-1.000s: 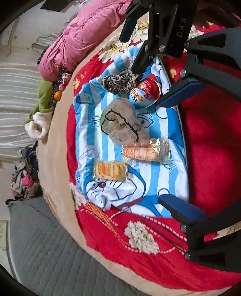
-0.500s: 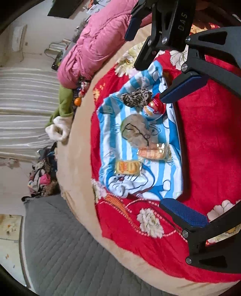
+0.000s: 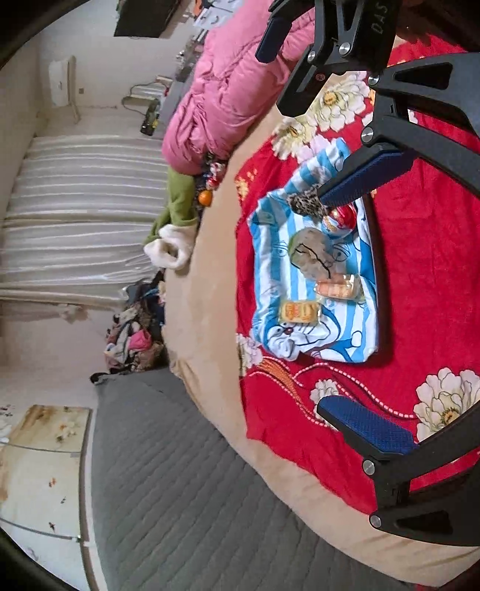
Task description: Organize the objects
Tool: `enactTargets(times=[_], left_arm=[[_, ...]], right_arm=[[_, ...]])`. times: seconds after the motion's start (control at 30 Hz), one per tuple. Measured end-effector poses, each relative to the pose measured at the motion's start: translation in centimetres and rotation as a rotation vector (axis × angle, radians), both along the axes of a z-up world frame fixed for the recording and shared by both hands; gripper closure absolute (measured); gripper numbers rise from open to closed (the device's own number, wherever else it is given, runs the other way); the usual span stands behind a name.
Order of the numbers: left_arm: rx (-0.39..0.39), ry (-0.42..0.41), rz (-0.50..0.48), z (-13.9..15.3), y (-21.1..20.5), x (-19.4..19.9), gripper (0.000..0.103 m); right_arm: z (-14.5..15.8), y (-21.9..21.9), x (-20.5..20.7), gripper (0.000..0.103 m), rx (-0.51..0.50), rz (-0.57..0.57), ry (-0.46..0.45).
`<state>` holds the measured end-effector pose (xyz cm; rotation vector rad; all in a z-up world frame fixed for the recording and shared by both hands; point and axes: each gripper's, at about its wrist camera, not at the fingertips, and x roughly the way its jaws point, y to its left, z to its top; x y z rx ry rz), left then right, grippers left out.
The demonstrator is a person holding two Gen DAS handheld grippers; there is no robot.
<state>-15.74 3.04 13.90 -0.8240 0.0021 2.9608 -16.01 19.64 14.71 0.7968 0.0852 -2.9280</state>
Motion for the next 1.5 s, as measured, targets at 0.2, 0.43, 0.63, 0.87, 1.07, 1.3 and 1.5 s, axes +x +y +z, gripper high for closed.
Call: enactTargets(times=[0.2,0.43,0.63,0.87,1.07,1.3,1.5], left_arm=[[-0.014,0.049,0.009,1.8,-0.2,3.1,0.001],[0.009,0.055,-0.010,2.3,-0.6,6.1,0.001],[0.026,0.053,0.003,1.5,-1.4,8.6,0.001],[0.036,0.064,0.033,0.6,-2.5,11.3,0.001],[0.035,0.049,0.046,-0.8,-3.1,12.7,0.001],[-0.010,0.058,0.064,-2.9,-2.8,13.9,0.001],[-0.004,0.021,0.050,-4.7,-2.7,13.6,0.001]], right_arm=[[2.2,-0.7,3.4,0.001,-0.002,0.016,0.061],[3.3,-1.5,6.9,0.001,-0.003,0.032,0.097],[3.0,-2.0,10.0,0.001,0.020,0.029,0.115],[1.9,-2.7,12.6,0.001,0.050,0.031,0.112],[-0.1,-3.2,14.4,0.001,0.048,0.022,0.100],[-2.3,-3.2,15.5,0.001,0.052,0.005,0.074],[-3.9,-2.9,15.3,0.001,0.050,-0.011,0.047]])
